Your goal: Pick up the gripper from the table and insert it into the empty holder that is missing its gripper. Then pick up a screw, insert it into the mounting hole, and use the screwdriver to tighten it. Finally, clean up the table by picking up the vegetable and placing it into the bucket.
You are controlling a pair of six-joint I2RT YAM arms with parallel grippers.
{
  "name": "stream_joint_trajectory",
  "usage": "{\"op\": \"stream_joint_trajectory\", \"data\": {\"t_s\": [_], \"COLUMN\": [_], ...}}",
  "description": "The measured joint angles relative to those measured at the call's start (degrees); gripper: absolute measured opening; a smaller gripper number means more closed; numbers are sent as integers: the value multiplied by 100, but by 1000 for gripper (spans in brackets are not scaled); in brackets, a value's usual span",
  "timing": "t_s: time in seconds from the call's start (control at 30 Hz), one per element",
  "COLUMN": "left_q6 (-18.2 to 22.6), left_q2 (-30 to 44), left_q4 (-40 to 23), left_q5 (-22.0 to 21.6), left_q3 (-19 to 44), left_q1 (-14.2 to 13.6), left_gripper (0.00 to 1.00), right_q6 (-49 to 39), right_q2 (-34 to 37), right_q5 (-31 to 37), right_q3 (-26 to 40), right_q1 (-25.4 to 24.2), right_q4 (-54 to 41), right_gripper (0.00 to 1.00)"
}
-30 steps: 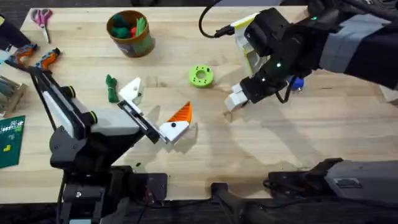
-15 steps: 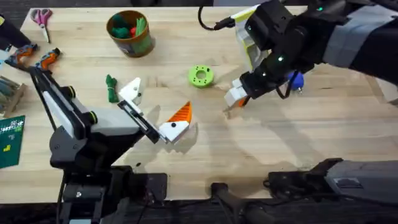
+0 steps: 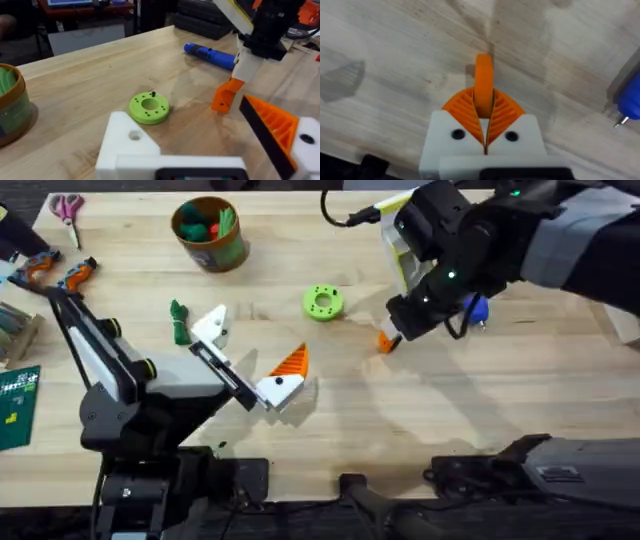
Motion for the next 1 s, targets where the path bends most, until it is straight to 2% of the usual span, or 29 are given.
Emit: {"op": "stream_joint_trajectory", "data": {"t_s": [0.27, 0.43, 0.63, 0.87, 1.0], "left_q6": [0, 1, 20, 24, 39], "left_q2": [0, 1, -1, 1, 1], "left_q4": [0, -1, -9, -26, -32], "left_q5": [0, 7, 120, 310, 379], "left_q3": [-1, 0, 0, 0, 0], "left_q1": [0, 0, 0, 0, 0], "left_gripper": [974, 975, 975, 976, 975], "right_q6": [0, -20, -50, -44, -44], "right_q2": [0, 0, 0, 18, 225], "right_q5": [-1, -380, -1844, -4198, -5243], "right_q3": [117, 686, 1326, 1355, 1362], "right_q1": [0, 0, -174, -698, -903], "right_q4": [-224, -485, -143, 672, 772], "right_gripper": [15, 15, 14, 14, 13]}}
